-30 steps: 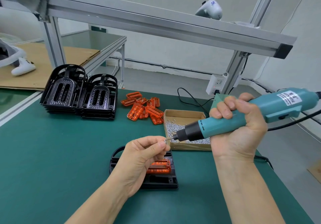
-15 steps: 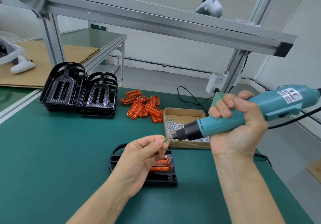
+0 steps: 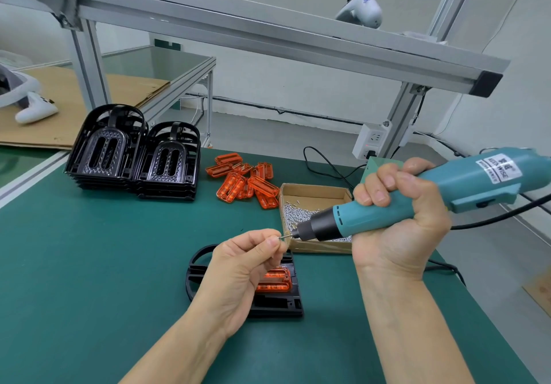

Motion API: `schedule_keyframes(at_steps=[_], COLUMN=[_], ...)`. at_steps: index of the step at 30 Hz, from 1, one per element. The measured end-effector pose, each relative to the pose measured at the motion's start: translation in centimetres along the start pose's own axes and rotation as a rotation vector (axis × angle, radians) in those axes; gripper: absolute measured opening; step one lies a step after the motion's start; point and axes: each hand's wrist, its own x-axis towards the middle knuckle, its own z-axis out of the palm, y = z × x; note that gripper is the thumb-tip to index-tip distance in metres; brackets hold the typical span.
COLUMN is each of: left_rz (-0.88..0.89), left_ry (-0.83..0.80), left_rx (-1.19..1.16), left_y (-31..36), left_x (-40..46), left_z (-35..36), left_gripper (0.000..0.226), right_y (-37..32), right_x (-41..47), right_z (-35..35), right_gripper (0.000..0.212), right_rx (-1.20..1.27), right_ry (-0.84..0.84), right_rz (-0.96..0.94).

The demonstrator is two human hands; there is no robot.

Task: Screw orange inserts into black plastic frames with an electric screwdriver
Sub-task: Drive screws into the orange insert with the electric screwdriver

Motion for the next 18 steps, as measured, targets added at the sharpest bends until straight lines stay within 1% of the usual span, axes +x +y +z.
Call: schedule_keyframes(at_steps=[4,8,11,12,13,14,15,16,17,18], left_rz=[0.02,0.06,0.088,0.116,0.154,0.204,0.266,0.331,0.374,0.372], left_ry=[-0.032,-0.034,-0.016,0.013,0.042,0.046,0.005,-0.085,-0.206,-0.318], left_rx=[0.077,0.325,0.419,0.508,0.655,0.839,1.035,1.222,1.392,1.546], left_y=[0.1,0.8,1.8,2.0,2.2,2.3,2.2,2.0,1.6,1.0], left_x=[0.4,0.4,0.6,0.7,0.7,0.5,0.3,0.0,-0.3,-0.6], left_z=[-0.3,-0.6,-1.6,-2.2,-2.7,-3.2,-3.6,-3.9,-3.9,-3.8], left_gripper=[0.01,0.027,0.035,0.034,0.029,0.024,0.02,0.023,0.034,0.048], right_y=[0.1,0.1,0.2,0.2,0.3,0.5,0.7,1.0,1.3,1.7], right_x=[0.2,0.7,1.2,1.4,1.5,1.5,1.6,1.6,1.5,1.5], right_z=[-0.2,-0.6,-1.0,-1.2,-1.4,-1.6,-1.9,-2.1,-2.3,-2.5], right_gripper=[0.014,0.015,0.015,0.016,0.016,0.017,0.018,0.018,0.018,0.019], right_rx=[0.001,0.005,-0.013,-0.032,-0.057,-0.089,-0.124,-0.158,-0.186,-0.209], right_ry=[0.011,0.033,0.017,0.004,-0.01,-0.023,-0.037,-0.052,-0.068,-0.084], right_rz=[0.01,0.047,0.082,0.097,0.113,0.128,0.14,0.151,0.161,0.169])
